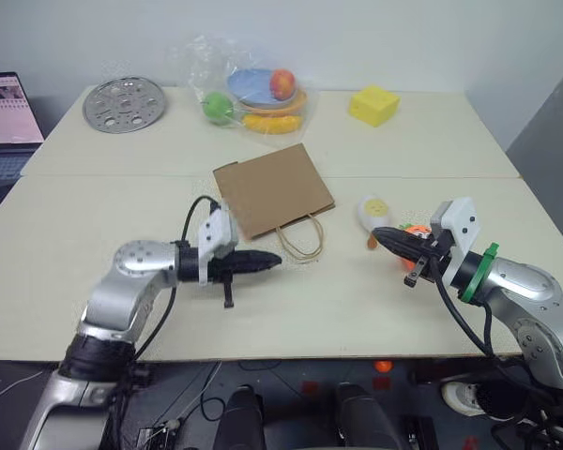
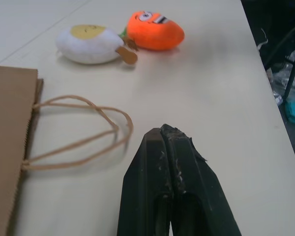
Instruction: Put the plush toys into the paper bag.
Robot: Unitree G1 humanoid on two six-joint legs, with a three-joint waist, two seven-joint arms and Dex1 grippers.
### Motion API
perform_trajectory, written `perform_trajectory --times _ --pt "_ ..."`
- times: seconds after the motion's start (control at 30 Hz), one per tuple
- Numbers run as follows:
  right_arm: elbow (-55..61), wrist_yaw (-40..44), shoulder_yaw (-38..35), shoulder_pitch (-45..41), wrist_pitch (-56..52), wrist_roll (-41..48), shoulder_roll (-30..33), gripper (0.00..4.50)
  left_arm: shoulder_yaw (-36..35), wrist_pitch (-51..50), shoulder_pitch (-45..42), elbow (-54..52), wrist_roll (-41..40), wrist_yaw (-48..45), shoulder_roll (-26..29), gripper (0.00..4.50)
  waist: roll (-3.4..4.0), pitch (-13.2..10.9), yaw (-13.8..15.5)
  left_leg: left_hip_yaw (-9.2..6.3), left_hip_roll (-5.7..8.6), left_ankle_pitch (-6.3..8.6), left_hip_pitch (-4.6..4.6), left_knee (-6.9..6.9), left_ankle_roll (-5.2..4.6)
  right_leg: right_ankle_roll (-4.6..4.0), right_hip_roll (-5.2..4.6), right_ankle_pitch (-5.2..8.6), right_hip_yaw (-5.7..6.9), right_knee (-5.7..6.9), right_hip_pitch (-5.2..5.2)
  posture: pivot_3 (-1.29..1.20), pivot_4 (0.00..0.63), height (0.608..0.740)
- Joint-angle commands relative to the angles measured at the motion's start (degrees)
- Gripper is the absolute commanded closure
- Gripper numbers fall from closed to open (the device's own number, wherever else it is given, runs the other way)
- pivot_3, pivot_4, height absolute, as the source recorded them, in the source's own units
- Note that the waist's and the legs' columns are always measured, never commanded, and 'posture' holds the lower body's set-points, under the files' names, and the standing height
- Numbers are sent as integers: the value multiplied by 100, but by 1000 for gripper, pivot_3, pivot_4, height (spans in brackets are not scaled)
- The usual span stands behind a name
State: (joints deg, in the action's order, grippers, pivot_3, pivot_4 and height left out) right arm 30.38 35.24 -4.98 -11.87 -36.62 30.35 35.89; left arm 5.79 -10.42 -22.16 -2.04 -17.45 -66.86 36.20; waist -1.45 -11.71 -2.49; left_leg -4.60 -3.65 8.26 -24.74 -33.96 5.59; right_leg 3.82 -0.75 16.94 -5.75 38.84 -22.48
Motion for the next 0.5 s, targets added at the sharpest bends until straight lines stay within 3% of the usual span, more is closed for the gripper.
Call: perform_trajectory --times 0.03,0.3,0.4,0.5 --pt "293 -86 -53 -42 6 27 0 4455 217 983 -147 180 541 256 -229 4500 0 0 52 2 1 0 -1 -4 0 0 -1 0 -3 -5 1 0 150 740" --pt "438 21 -175 153 -82 83 169 4455 594 2541 -680 1013 1343 639 -712 4500 -2 1 77 1 2 0 -3 -1 0 6 -2 -4 -1 -13 6 0 150 740" --pt "403 56 -295 253 -85 91 263 4500 654 2289 -860 1166 1131 393 -823 3936 -1 1 65 3 3 0 -3 0 0 37 -2 -21 -2 -13 6 0 150 740" --pt "407 86 -360 311 -91 134 315 4500 690 2334 -927 1273 1152 310 -844 3044 -1 1 45 2 2 0 -2 1 0 36 -1 -20 -2 -13 5 0 150 740"
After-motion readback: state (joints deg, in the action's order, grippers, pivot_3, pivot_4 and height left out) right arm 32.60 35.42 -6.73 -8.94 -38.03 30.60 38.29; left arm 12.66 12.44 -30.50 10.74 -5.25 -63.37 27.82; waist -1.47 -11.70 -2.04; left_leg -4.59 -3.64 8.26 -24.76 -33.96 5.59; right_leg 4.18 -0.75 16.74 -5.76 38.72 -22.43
